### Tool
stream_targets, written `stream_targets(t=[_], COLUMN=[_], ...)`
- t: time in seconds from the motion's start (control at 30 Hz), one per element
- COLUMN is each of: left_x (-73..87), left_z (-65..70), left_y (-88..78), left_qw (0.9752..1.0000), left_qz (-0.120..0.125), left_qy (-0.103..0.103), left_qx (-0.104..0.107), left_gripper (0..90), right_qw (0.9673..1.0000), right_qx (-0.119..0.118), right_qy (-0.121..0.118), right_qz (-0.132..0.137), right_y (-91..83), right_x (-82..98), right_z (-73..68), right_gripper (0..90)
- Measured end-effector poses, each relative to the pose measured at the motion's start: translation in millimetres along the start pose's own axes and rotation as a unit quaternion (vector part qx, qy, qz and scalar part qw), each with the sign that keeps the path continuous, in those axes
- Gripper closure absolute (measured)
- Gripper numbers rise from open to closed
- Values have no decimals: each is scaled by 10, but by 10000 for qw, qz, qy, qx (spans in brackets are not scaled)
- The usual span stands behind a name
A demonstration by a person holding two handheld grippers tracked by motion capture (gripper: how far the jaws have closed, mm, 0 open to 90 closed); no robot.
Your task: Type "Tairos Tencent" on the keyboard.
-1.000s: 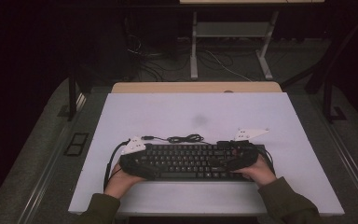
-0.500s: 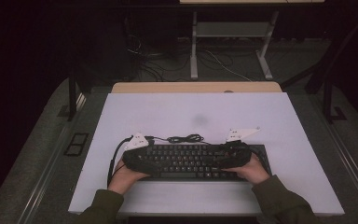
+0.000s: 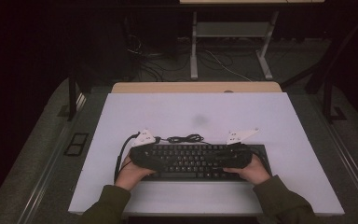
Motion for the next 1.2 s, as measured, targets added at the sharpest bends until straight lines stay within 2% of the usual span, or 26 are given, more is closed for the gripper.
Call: stream_targets(t=[0.1,0.73,1.2], left_x=[29,36,32], left_z=[17,26,36], left_y=[21,35,41], left_qw=[10000,9999,9999], left_qz=[-68,-131,-147], left_qy=[32,52,29], left_qx=[13,26,16], left_gripper=[2,2,2], right_qw=[9999,9976,9952], right_qx=[7,176,282], right_qy=[-46,-201,-318], right_qz=[-115,-646,-879], right_y=[-5,-49,-26], right_x=[25,195,239], right_z=[-3,14,6], right_gripper=[891,893,893])
Point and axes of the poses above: each handheld gripper's, and its own axes: y roughly forward along the jaws, x roughly out of its underside, z roughly to its right, the point moved 4 cm from there along y, roughly forward along the jaws, and after that the axes turned 1 degree about z, right-handed, at the moved point
